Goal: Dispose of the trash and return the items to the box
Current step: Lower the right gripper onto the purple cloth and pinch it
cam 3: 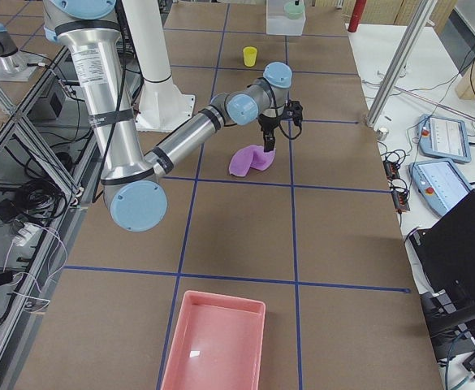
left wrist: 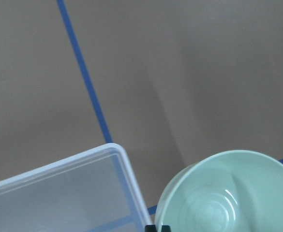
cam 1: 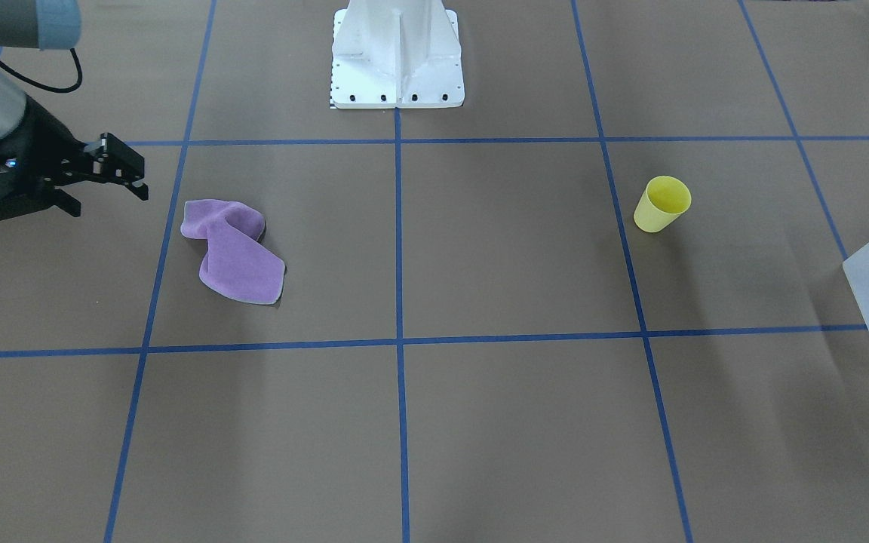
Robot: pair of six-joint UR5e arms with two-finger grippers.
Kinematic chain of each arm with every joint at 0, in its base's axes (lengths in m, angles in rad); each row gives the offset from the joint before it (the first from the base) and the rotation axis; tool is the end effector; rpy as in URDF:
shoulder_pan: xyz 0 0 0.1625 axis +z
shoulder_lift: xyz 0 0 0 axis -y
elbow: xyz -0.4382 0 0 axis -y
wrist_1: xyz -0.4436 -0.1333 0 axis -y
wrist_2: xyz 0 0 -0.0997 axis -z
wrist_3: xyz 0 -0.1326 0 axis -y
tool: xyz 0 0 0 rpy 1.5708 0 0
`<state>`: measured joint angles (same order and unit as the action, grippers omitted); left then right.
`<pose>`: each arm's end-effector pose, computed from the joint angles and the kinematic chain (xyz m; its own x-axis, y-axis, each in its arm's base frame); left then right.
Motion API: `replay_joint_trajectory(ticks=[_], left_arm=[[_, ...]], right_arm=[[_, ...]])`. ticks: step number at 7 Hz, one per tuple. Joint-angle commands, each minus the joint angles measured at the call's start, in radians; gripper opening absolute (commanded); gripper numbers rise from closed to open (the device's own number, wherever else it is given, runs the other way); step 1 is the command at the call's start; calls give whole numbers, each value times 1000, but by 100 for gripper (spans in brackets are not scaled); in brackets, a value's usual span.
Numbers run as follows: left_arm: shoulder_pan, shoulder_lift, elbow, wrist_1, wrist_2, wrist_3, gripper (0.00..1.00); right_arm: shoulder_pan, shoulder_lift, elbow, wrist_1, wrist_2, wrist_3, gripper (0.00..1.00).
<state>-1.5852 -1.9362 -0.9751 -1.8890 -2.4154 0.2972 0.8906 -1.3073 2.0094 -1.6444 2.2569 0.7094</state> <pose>-0.0442 -0.6950 0.7520 0.6400 0.3453 -0.6865 -0.1810 0.9359 0.3021 -0.3351 -0.4926 0.3235 0.6101 -0.1793 0.7718 0.1468 0.9828 0.1123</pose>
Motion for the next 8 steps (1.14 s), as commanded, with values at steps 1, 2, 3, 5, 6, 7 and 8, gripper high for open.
replay_joint_trajectory(ticks=[1, 2, 3, 5, 6, 7, 8], left_arm=[[-9, 0, 167, -141, 5, 31, 0], [-7, 8, 191, -185, 7, 27, 0], [-7, 11, 194, -190, 6, 30, 0], [-7, 40, 190, -248, 6, 33, 42], [-9, 40, 182, -249, 1, 31, 43], [-22, 40, 124, -234, -14, 24, 55], [-29, 58, 81, -217, -72, -2, 58]], right_arm=[[-106, 7, -3, 0, -83, 31, 99], [-117, 7, -15, 0, -85, 30, 99], [-128, 8, -32, 0, -95, 30, 98], [-160, 40, -114, 91, -122, 30, 95], [-160, 45, -233, 258, -131, 30, 94], [-160, 48, -289, 349, -125, 54, 94], [-160, 46, -276, 350, -119, 114, 82]])
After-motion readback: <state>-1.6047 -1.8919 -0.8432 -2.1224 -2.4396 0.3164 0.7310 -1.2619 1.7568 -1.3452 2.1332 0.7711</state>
